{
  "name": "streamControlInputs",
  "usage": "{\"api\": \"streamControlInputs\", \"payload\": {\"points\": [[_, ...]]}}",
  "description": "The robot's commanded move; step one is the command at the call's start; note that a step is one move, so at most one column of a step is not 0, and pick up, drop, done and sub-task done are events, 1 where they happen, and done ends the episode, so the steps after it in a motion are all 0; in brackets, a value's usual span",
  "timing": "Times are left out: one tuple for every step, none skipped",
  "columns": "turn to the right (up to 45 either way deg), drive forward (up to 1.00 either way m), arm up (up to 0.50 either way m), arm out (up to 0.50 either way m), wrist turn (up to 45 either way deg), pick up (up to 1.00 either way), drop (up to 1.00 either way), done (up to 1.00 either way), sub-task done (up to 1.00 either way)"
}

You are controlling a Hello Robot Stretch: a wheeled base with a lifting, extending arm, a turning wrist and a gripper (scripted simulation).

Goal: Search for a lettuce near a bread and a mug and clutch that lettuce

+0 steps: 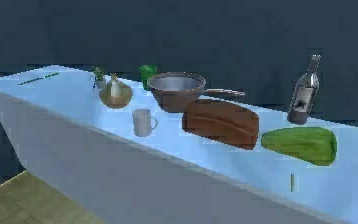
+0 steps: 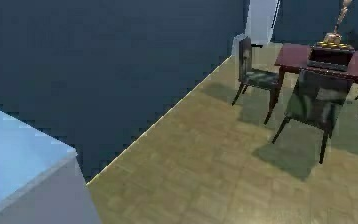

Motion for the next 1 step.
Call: {"api": "streamControlInputs", "payload": {"points": [[-45.0, 0.0, 0.0, 0.0, 0.0, 0.0, 0.0, 0.0, 0.0]]}}
